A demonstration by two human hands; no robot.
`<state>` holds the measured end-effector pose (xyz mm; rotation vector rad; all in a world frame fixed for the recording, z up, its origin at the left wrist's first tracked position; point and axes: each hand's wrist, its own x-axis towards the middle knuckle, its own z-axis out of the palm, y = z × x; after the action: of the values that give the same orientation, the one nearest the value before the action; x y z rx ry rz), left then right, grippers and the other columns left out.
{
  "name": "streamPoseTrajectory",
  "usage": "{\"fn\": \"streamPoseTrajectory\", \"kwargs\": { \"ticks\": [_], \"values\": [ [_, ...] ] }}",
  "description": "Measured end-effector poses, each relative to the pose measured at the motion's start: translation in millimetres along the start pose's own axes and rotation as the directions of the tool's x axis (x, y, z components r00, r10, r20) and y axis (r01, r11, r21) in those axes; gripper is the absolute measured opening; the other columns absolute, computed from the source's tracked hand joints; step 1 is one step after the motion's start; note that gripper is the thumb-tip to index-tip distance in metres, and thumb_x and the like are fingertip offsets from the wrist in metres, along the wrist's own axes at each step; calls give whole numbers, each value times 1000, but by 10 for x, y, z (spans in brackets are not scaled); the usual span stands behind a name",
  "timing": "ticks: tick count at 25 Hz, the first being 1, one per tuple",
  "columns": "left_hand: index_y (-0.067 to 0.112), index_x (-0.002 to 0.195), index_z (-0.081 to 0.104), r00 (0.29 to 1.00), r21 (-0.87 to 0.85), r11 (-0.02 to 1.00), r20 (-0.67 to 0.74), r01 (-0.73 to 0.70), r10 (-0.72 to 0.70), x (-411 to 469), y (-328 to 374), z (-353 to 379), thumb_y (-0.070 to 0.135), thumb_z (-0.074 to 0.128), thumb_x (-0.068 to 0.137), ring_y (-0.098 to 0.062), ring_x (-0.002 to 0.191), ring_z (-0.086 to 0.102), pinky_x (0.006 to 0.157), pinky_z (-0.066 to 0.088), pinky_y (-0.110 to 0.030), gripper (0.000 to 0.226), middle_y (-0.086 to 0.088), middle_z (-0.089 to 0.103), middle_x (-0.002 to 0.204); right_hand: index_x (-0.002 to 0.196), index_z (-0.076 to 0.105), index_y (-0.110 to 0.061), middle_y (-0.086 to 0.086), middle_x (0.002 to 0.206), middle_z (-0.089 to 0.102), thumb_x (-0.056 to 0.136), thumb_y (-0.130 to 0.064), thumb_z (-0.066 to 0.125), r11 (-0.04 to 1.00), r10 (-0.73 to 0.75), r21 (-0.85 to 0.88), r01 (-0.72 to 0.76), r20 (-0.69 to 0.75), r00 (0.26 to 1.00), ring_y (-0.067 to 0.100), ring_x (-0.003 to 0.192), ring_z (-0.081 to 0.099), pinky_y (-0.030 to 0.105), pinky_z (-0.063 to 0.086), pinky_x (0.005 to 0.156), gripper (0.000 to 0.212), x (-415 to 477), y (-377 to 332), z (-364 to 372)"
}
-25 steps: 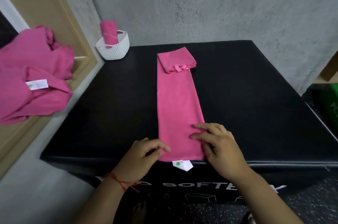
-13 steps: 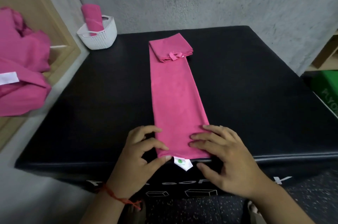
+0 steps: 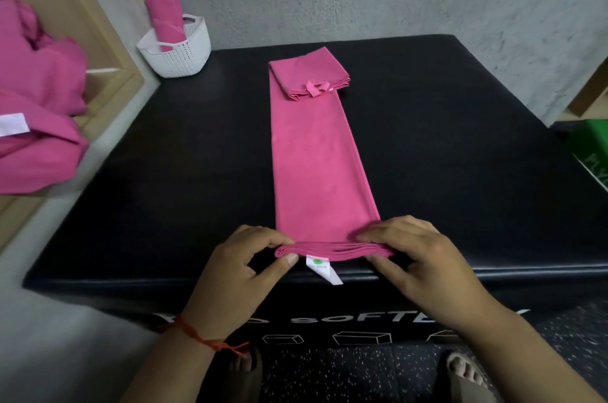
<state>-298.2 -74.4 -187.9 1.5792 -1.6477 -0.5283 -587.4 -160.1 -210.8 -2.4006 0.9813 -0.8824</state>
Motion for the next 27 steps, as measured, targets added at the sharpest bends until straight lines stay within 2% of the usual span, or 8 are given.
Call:
{"fn": "streamPoseTrajectory", "kwargs": {
  "ticks": [6,8,11,15,19,22,24,27],
  "values": [
    [39,90,80,990,59,996,128,-61,53,67,-81,-110,42,83,81,-15,98,64,83,48,-17,10,15,69,94,110,83,-37,-17,103,73,84,-32,89,986,-38,167,22,91,995,18,97,69,33,57,82,27,168,76,-158],
    [39,90,81,990,64,997,139,-44,34,95,-84,-124,41,83,82,-14,97,64,80,47,-14,9,16,70,92,107,83,-41,-14,101,73,83,-32,90,981,-37,196,11,133,990,20,97,68,28,55,82,27,200,96,-215],
    [39,87,79,988,42,999,152,-23,16,136,-56,-129,40,79,87,-17,95,64,81,48,-20,2,13,70,89,110,81,-46,-12,98,72,86,-35,86,981,-36,196,4,162,986,21,97,64,27,53,82,27,202,101,-250],
    [39,97,77,996,54,999,90,-9,4,148,-36,-81,30,77,90,-17,92,63,80,48,-20,11,14,69,88,119,79,-45,-8,95,71,95,-36,76,970,17,235,-64,193,981,21,96,63,28,52,84,26,216,107,-226],
    [35,94,65,998,104,993,-25,64,-62,156,2,48,23,76,90,-18,82,58,72,46,-19,17,8,57,78,98,77,-39,-6,93,72,93,-33,79,954,131,253,-163,139,982,22,94,66,39,54,84,8,224,68,-191],
    [29,88,65,989,202,979,-133,-32,60,156,11,89,11,77,88,-15,90,57,80,45,-19,22,14,56,89,85,70,-32,-5,87,66,91,-25,82,973,127,185,-141,85,988,22,89,65,42,53,80,15,224,45,-149],
    [22,91,73,976,242,958,-115,-154,186,131,-11,106,0,73,89,-14,99,56,88,45,-21,23,13,59,99,85,70,-32,-7,90,63,90,-20,83,979,114,160,-123,65,991,21,91,65,41,53,80,18,219,42,-146],
    [18,97,81,954,266,924,-45,-276,298,104,-54,147,-10,66,91,-14,99,57,86,50,-30,33,10,64,101,98,73,-33,-12,105,65,91,-10,81,991,50,121,-56,51,997,21,103,65,38,52,89,25,204,29,-160]
  ]
}}
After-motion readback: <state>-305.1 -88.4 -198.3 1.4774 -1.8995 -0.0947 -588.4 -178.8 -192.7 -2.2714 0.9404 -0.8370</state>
